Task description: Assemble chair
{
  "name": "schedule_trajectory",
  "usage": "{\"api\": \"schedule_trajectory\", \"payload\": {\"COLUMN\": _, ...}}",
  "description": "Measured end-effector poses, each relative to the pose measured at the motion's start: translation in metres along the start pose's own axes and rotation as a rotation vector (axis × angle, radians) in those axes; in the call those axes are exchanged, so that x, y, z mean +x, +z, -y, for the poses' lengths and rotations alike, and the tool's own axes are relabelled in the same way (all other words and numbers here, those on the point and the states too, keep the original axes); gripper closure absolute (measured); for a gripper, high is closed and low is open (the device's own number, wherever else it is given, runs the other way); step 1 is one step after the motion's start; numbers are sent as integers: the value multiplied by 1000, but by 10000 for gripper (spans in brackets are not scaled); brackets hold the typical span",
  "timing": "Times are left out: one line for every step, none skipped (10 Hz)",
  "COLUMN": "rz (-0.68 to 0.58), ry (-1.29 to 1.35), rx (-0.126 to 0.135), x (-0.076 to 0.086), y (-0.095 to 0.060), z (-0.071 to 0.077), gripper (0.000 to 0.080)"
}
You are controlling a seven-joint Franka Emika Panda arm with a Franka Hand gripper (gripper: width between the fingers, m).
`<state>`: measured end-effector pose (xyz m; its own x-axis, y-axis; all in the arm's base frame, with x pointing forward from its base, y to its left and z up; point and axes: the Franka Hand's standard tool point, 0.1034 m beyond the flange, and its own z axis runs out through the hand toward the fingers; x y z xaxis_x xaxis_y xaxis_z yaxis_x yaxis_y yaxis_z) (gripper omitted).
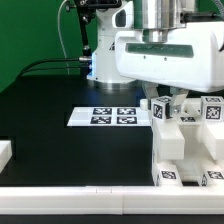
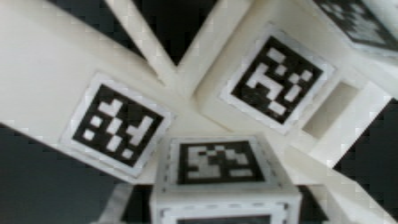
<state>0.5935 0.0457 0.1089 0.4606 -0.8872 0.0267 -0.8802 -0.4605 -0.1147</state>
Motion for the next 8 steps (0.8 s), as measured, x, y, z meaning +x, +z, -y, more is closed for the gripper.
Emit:
{"api": "schedule_trajectory", "payload": {"rz": 8, "ry": 83, "rx": 4, "x": 0, "y": 0, "z": -1, "gripper": 525}}
{"api": "schedule_trajectory", "payload": {"rz": 25, "ry": 241, "rx": 15, "x": 0, "y": 0, "z": -1, "gripper": 525}}
{"api": "schedule_trajectory", "payload": {"rz": 40, "ry": 374, "rx": 20, "x": -1, "y": 0, "z": -2, "gripper": 525}}
{"api": "schedule_trajectory", "payload": {"rz": 46, "ry": 463, "rx": 21, "x": -1, "y": 1, "z": -2, "gripper": 525}}
{"api": "schedule_trajectory", "payload": {"rz": 52, "ry": 578, "rx": 23, "x": -1, "y": 1, "z": -3, "gripper": 525}}
{"api": "schedule_trajectory", "payload": {"rz": 59, "ry": 658, "rx": 32, "x": -1, "y": 1, "z": -3, "gripper": 525}}
{"api": "schedule_trajectory", "payload": {"rz": 67, "ry": 747, "rx": 36, "x": -1, "y": 1, "z": -3, "gripper": 525}}
{"api": "schedule_trajectory", "payload": {"rz": 68, "ry": 789, "rx": 33, "x": -1, "y": 1, "z": -4, "gripper": 525}}
